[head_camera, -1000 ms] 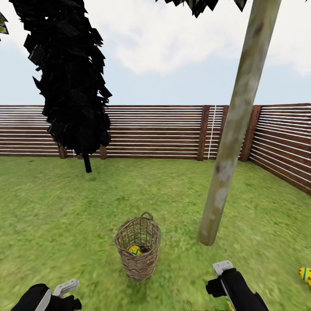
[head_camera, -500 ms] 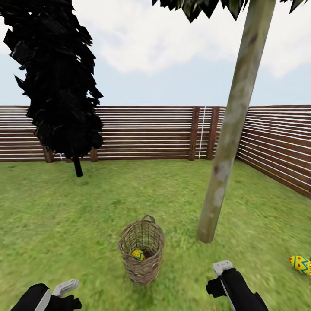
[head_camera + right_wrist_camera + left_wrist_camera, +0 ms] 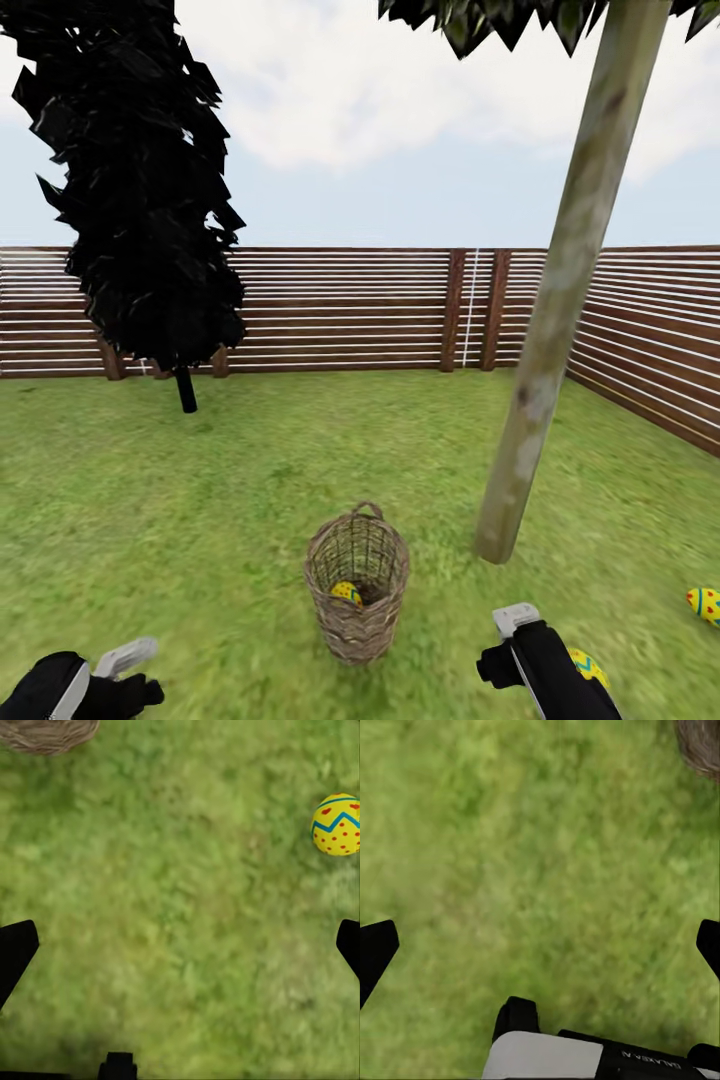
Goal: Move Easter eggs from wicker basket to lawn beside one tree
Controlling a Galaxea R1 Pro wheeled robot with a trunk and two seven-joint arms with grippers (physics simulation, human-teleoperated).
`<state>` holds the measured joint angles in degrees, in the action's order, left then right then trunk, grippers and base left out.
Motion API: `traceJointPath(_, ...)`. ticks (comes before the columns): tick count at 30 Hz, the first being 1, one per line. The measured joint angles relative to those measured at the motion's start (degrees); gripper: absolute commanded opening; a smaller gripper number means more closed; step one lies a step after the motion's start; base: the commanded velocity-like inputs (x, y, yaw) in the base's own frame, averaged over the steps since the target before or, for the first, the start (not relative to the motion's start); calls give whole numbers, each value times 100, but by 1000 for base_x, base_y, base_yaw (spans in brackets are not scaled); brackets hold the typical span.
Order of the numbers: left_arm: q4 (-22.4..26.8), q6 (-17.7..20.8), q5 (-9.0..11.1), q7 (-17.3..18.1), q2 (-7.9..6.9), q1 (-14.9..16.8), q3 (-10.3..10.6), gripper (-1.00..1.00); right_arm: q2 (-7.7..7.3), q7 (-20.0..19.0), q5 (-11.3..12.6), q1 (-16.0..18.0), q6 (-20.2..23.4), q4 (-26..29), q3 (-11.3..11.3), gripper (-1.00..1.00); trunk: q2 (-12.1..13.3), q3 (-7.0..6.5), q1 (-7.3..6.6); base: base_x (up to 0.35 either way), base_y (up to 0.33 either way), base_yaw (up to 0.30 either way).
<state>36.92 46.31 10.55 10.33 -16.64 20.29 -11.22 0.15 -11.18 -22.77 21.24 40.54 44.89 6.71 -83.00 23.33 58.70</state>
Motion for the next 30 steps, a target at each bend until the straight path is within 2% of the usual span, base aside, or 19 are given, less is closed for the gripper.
traceJointPath(2,67,-1,121,97,-491,0,-506,100,0,2,1,0,-3,0,0,100,80,-36,-44,0,338,0)
traceJointPath(3,81,1,173,196,-570,-1,-647,100,0,1,0,0,-4,0,0,100,120,-54,-66,0,337,0)
traceJointPath(5,95,-17,207,375,-649,-2,-796,100,0,6,0,0,-6,0,0,100,201,-90,-110,0,338,0)
traceJointPath(11,120,-446,220,481,-654,-3,-883,100,-8,1,0,0,-7,0,8,100,442,-197,-242,0,337,0)
traceJointPath(21,860,-532,238,457,-621,3,-923,100,-35,-14,8,0,-7,43,18,100,843,-377,-461,0,334,0)
traceJointPath(24,938,-773,230,447,-551,5,-916,100,-36,-10,8,0,-7,44,18,100,963,-431,-527,0,330,0)
traceJointPath(29,936,-896,220,437,-516,31,-918,100,-28,-1,8,0,-7,54,11,100,1164,-521,-637,0,325,0)
traceJointPath(30,923,-904,211,429,-461,34,-908,100,-32,-1,7,0,-7,61,12,100,1204,-539,-659,0,322,0)
